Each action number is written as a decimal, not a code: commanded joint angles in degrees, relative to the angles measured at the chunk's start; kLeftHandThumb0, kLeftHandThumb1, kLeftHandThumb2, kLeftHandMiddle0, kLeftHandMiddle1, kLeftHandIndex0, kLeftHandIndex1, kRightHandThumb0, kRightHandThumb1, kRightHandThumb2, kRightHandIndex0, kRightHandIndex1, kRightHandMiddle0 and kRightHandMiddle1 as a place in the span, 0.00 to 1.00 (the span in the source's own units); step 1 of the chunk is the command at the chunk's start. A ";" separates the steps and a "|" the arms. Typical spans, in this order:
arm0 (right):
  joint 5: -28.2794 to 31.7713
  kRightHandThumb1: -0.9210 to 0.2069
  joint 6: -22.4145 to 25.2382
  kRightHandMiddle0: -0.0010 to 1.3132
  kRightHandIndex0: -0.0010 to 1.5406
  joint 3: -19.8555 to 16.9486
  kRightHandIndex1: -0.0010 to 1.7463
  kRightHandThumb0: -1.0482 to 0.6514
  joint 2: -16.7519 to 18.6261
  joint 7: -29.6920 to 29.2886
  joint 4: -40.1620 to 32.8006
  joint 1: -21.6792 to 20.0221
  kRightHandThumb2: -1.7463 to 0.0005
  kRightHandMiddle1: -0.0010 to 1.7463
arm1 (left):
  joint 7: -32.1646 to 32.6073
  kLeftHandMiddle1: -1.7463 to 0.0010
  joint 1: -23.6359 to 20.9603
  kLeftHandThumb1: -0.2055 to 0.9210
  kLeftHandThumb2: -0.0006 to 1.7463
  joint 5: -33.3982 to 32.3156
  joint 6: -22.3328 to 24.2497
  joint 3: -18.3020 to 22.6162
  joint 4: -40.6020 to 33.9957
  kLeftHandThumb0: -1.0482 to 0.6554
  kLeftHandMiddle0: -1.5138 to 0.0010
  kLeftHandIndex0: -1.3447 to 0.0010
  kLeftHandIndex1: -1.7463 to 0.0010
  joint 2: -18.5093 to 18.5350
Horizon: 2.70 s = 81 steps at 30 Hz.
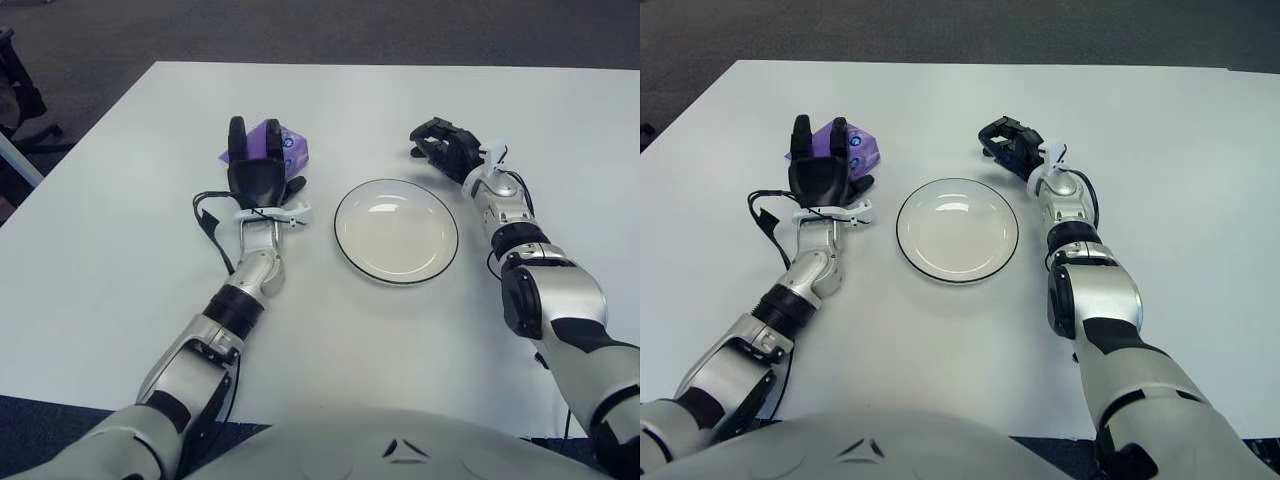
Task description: Put the tissue paper into the plate.
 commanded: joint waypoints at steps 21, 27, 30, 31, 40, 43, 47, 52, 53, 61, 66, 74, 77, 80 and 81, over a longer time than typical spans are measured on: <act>-0.76 0.00 2.64 0.30 0.38 0.58 0.78 0.61 -0.50 -0.19 1.48 3.11 0.87 0.77 | 16.40 0.97 -5.34 1.00 0.36 -7.22 -2.77 0.16 16.01 0.04 0.72 0.77 0.97 0.89; -0.74 0.00 2.59 0.30 0.38 0.56 0.78 0.61 -0.56 -0.06 1.55 3.03 0.87 0.77 | 2.76 0.93 -6.30 1.00 0.33 -15.52 -1.52 3.45 12.56 0.07 0.55 0.68 0.95 0.21; -0.74 0.00 2.56 0.30 0.38 0.55 0.78 0.61 -0.59 0.00 1.58 2.98 0.87 0.77 | -0.76 0.61 -6.91 1.00 0.32 -17.09 -0.35 3.87 11.51 0.09 0.65 0.61 0.96 0.47; -0.75 0.00 2.54 0.30 0.38 0.55 0.78 0.61 -0.61 0.03 1.61 2.96 0.87 0.77 | -1.84 0.56 -7.03 1.00 0.32 -17.53 -0.10 4.04 11.18 0.09 0.67 0.60 0.96 0.62; -0.69 0.00 2.24 0.30 0.38 0.50 0.78 0.61 -0.69 0.35 1.64 2.94 0.87 0.77 | -8.36 0.39 -9.33 1.00 0.25 -24.83 -5.46 7.26 15.71 0.15 0.72 0.62 0.77 3.41; -0.65 0.00 2.19 0.30 0.38 0.47 0.78 0.61 -0.72 0.44 1.62 2.89 0.87 0.77 | -8.36 0.38 -10.38 1.00 0.24 -27.28 -8.37 8.41 19.02 0.16 0.67 0.68 0.62 4.02; -0.60 0.00 2.07 0.30 0.38 0.44 0.78 0.61 -0.73 0.56 1.53 2.87 0.87 0.77 | -9.41 0.32 -11.10 1.00 0.24 -29.99 -11.02 9.40 21.21 0.17 0.64 0.72 0.49 4.47; -0.61 0.00 1.92 0.30 0.38 0.44 0.78 0.61 -0.73 0.61 1.51 2.87 0.87 0.77 | -11.96 0.22 -11.04 1.00 0.24 -34.96 -15.09 11.75 21.80 0.16 0.64 0.75 0.34 4.84; -0.61 0.00 1.87 0.30 0.38 0.45 0.78 0.61 -0.73 0.62 1.48 2.89 0.87 0.77 | -12.67 0.19 -10.75 1.00 0.22 -36.84 -16.58 12.90 21.61 0.18 0.64 0.75 0.30 4.88; -0.60 0.00 1.60 0.30 0.38 0.48 0.78 0.61 -0.73 0.72 1.35 3.02 0.87 0.77 | -13.11 0.01 -9.08 0.76 0.47 -43.14 -26.10 15.73 21.46 0.38 0.59 0.69 0.04 5.77; -0.58 0.00 1.56 0.30 0.38 0.48 0.78 0.61 -0.76 0.77 1.34 3.04 0.87 0.77 | -9.49 0.00 -8.09 0.70 0.42 -42.45 -34.44 14.65 22.10 0.66 0.48 0.58 0.01 6.87; -0.53 0.00 1.52 0.30 0.38 0.43 0.77 0.61 -0.81 0.85 1.43 3.02 0.87 0.77 | 5.55 0.00 -8.45 0.54 0.61 -37.14 -51.07 11.44 26.51 0.74 0.42 0.52 0.00 8.87; -0.52 0.00 1.52 0.30 0.38 0.40 0.77 0.61 -0.85 0.88 1.51 3.02 0.87 0.78 | 7.67 0.00 -8.89 0.53 0.63 -35.58 -53.56 10.37 24.55 0.74 0.42 0.52 0.00 9.58; -0.50 0.00 1.56 0.29 0.38 0.34 0.77 0.61 -0.90 0.88 1.63 2.94 0.87 0.78 | 7.41 0.00 -8.43 0.52 0.64 -34.15 -55.70 9.70 17.74 0.74 0.44 0.52 0.00 11.06; -0.49 0.00 1.56 0.29 0.38 0.33 0.77 0.61 -0.91 0.88 1.66 2.92 0.87 0.78 | 7.48 0.00 -8.41 0.52 0.64 -33.80 -56.30 9.56 16.65 0.74 0.44 0.53 0.00 11.40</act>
